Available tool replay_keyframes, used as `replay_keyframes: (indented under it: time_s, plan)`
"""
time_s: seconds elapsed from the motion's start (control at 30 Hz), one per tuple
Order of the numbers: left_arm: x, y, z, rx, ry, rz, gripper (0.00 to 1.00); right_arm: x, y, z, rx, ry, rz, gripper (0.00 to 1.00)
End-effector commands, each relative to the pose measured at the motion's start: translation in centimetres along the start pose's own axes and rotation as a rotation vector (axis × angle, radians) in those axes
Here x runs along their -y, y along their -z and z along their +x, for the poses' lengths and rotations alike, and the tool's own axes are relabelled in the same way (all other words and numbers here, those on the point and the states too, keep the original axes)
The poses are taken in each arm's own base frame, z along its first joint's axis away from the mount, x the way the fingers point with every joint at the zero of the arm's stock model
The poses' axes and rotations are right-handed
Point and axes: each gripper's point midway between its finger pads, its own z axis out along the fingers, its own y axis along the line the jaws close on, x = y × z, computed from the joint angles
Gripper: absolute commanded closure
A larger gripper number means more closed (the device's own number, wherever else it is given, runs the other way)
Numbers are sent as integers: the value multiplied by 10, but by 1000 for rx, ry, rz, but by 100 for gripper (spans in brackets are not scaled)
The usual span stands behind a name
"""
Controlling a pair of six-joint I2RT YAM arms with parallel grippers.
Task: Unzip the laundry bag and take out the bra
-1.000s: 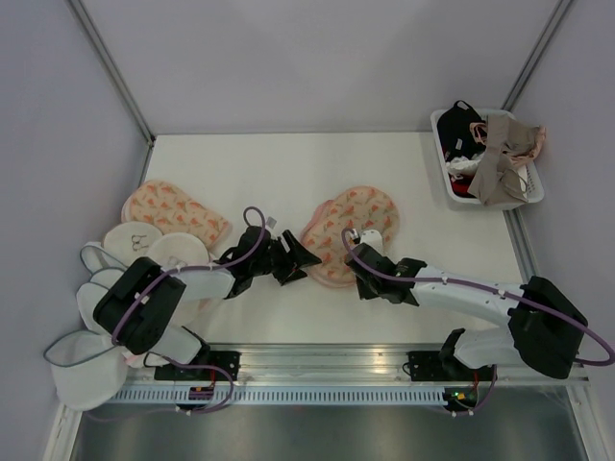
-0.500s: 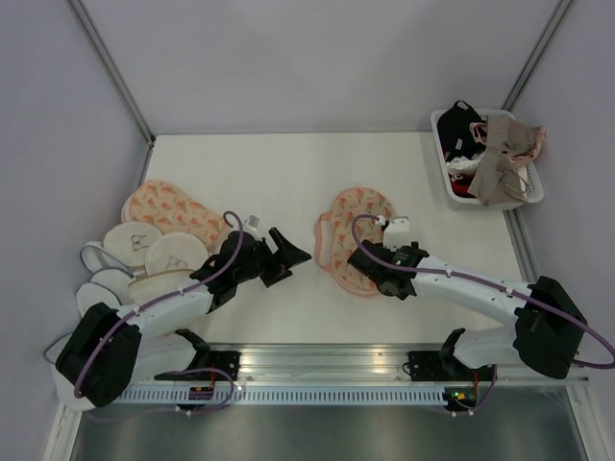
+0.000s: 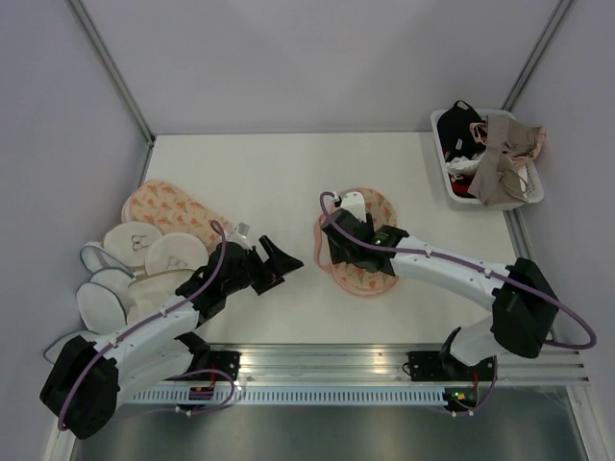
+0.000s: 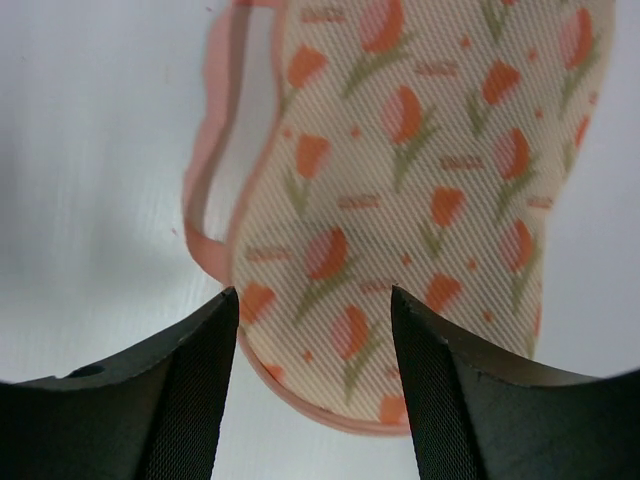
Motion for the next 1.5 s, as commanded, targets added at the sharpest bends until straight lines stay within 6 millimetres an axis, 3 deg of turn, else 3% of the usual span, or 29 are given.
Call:
replay_keyframes:
  time_s: [0.0,0.27,0.33,0.37,0.5,0.53,0.57,0.8,0.9,1.03,1.07,1.1,1.13,1.23,1.37,1.47]
  plan:
    - [-5,7,-1,23,-24,0,3,-38,-12,-30,58,15,-88,33]
    - [-10,21,4,42,-6,23,3,-58,-67,-31,-10,4,25,39]
    - [-11,23,5,45,-2,29,3,-63,-82,-23,-40,20,40,42]
    - [-11,24,4,52,-2,29,3,-64,-85,-25,-42,12,50,53]
    - [-10,26,3,60,-7,38,3,-48,-94,-20,-52,12,140,73]
    - [-10,27,3,60,-7,38,3,-45,-93,-22,-44,7,152,83]
    - [-12,27,3,62,-7,36,3,-37,-91,-21,-33,7,181,100]
    - [-14,26,4,60,-6,28,3,-6,-42,-52,104,-77,183,100]
    - [-16,25,3,68,-6,19,4,1,-39,-47,87,-71,179,100]
    - [-15,24,2,66,-5,17,4,-14,-46,-33,38,-57,89,100]
    - [-15,24,1,68,-6,17,4,-23,-48,-36,48,-72,46,94]
    - [-14,24,1,70,-7,18,4,-29,-51,-32,34,-67,18,80]
    - [-21,25,3,61,0,-7,4,-36,-52,-32,21,-71,-9,54]
    - [-20,26,3,66,-3,-5,4,-42,-65,-28,-4,-60,2,43]
    - [-20,27,2,70,-1,-7,4,-49,-86,-16,-50,-44,27,43]
    - [-20,28,3,69,-1,-6,4,-37,-97,-11,-59,-32,127,56]
